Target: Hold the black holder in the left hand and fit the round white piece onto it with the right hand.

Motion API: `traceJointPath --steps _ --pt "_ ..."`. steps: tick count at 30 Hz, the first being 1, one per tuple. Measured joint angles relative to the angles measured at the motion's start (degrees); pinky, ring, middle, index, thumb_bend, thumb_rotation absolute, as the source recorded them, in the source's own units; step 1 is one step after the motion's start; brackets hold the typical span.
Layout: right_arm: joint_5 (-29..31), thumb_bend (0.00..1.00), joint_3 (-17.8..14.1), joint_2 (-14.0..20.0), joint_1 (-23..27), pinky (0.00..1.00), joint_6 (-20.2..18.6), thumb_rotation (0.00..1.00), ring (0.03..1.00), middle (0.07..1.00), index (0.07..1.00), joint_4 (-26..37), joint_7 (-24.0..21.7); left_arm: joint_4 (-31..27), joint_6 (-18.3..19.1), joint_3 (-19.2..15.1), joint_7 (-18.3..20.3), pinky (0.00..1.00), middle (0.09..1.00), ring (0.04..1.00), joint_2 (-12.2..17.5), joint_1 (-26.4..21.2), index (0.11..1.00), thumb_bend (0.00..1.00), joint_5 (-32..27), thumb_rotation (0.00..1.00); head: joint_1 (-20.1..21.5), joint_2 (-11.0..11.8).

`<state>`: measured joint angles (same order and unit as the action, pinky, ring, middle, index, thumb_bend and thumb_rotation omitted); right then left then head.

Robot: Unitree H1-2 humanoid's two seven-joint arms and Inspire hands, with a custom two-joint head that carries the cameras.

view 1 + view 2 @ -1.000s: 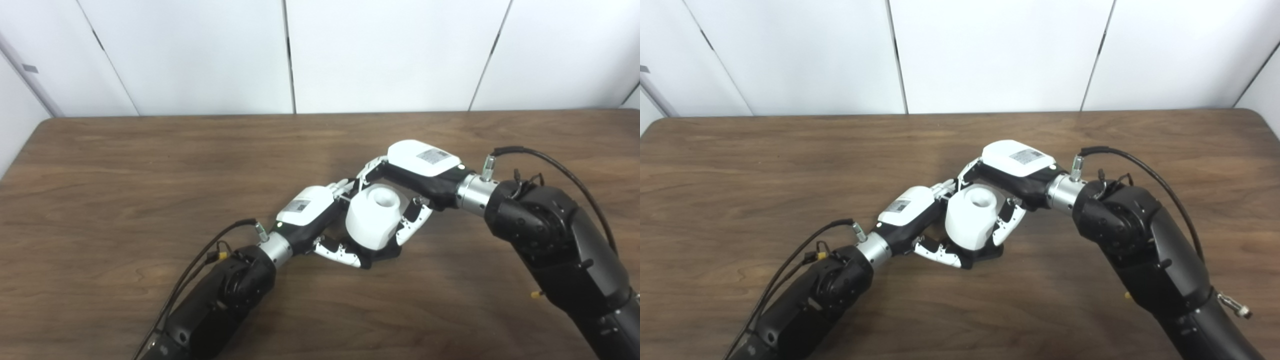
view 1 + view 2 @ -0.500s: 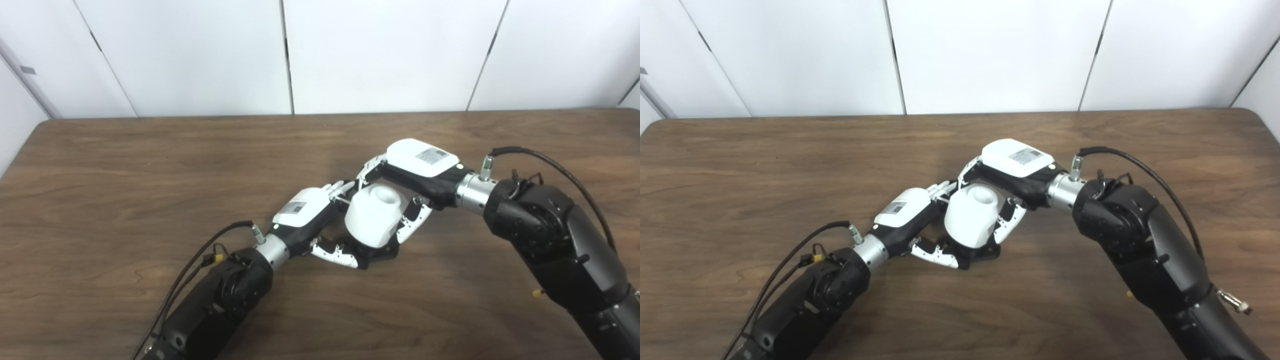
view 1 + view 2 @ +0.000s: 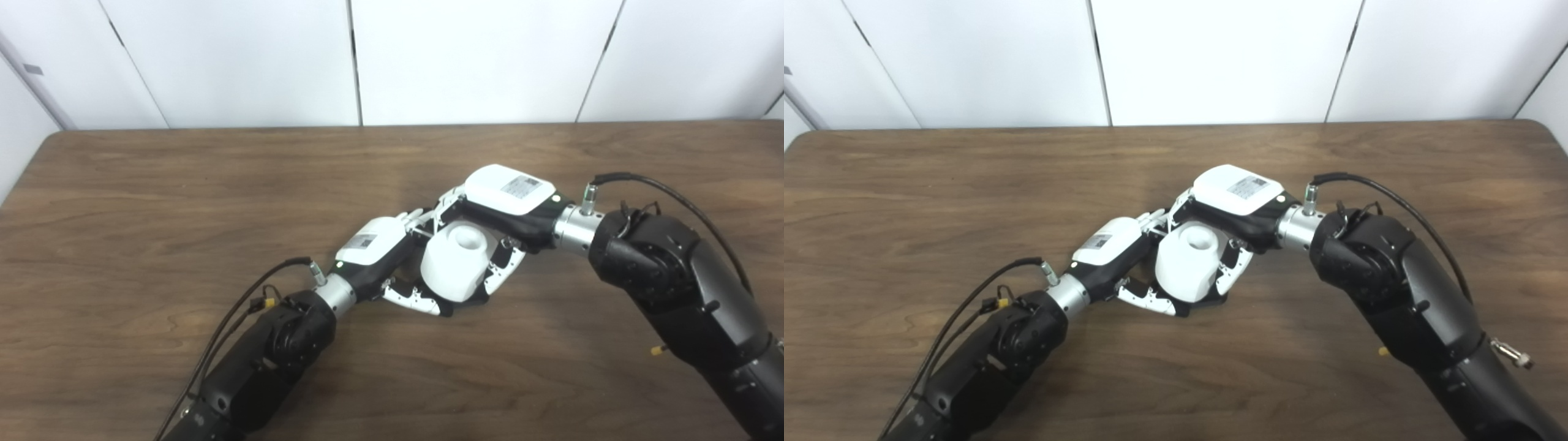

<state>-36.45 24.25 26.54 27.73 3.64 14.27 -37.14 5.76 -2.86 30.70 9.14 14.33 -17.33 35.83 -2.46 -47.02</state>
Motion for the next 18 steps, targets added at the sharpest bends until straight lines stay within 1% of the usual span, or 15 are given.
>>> traceJointPath --steps 6,10,13,18 --pt "-0.34 0.52 0.36 0.01 0.26 0.82 0.07 0.14 0.820 0.732 0.482 0.39 -0.40 0.05 -0.01 0.03 0.00 0.98 0.971 1.000 -0.03 -0.06 0.485 0.52 0.03 0.07 -0.18 0.00" --pt "-1.86 0.53 1.30 0.03 0.29 0.81 0.43 0.14 0.818 0.724 0.481 2.49 -1.27 0.08 0.00 0.12 0.00 0.99 0.973 1.000 -0.10 -0.14 0.484 0.52 0.12 0.07 0.44 0.17" --pt "-2.99 0.53 2.01 0.15 0.29 0.82 1.53 0.14 0.814 0.714 0.480 4.18 -1.63 0.22 -0.01 0.12 -0.03 0.98 0.967 1.000 -0.30 -0.17 0.482 0.52 0.11 0.07 0.61 0.18" --pt "-3.61 0.53 2.68 0.10 0.30 0.81 1.86 0.14 0.819 0.715 0.481 6.23 -3.20 0.32 -0.15 0.19 -0.34 0.97 0.964 1.000 -0.32 -0.18 0.482 0.52 0.39 0.07 0.53 0.18"
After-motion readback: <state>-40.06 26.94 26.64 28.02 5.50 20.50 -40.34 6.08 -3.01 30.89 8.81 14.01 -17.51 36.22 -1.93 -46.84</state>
